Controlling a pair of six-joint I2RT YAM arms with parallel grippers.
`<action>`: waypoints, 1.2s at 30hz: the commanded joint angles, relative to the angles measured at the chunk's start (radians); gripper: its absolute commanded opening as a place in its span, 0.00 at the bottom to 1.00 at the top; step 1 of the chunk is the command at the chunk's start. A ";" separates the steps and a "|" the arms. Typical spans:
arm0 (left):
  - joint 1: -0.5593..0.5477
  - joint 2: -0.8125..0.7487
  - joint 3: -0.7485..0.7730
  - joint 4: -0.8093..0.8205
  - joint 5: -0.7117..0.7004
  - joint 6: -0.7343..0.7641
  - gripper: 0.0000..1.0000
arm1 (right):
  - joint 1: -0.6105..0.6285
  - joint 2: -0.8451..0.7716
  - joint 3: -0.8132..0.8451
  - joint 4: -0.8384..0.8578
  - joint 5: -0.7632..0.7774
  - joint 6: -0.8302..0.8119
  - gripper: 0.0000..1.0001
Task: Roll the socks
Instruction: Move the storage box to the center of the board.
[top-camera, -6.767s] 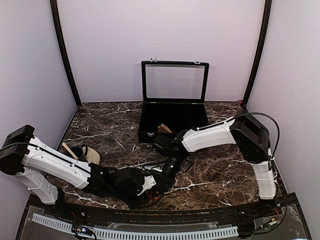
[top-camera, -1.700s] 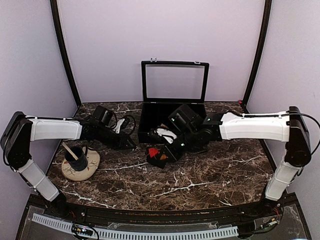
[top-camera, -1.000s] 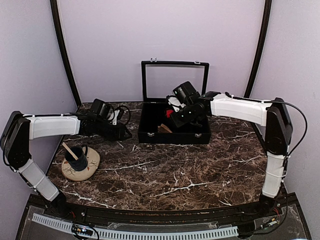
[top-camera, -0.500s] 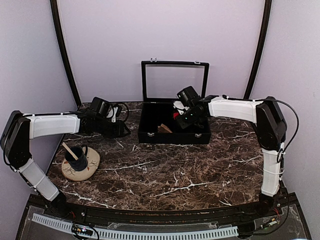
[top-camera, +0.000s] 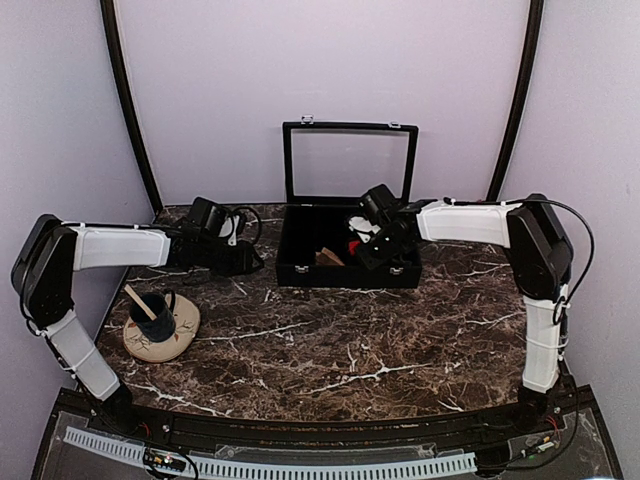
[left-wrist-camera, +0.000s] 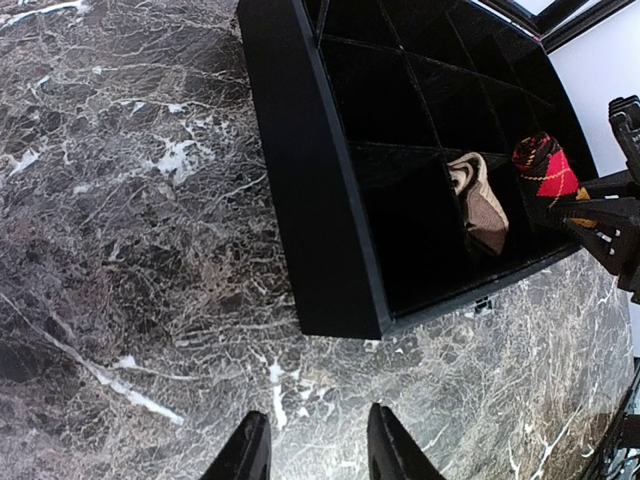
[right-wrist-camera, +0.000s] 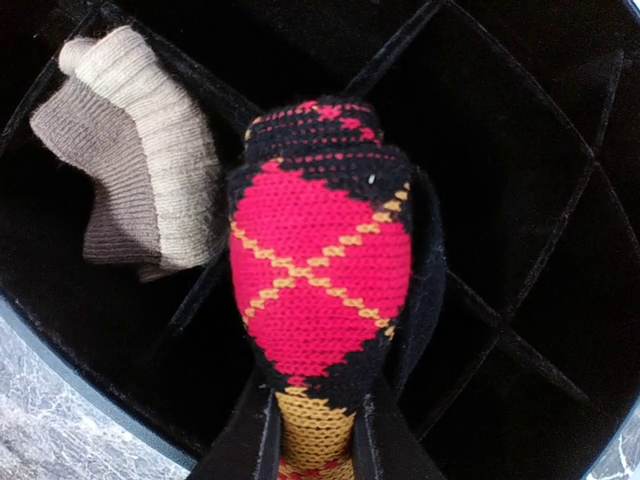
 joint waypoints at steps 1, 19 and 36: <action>0.006 0.015 0.040 0.036 -0.009 -0.002 0.35 | 0.014 0.025 -0.042 -0.238 -0.130 -0.021 0.00; 0.006 0.021 0.060 0.023 0.062 0.098 0.39 | 0.098 0.011 -0.063 -0.435 -0.304 -0.010 0.00; -0.008 -0.034 0.001 0.036 0.196 0.115 0.39 | 0.136 -0.078 -0.094 -0.497 -0.144 0.125 0.00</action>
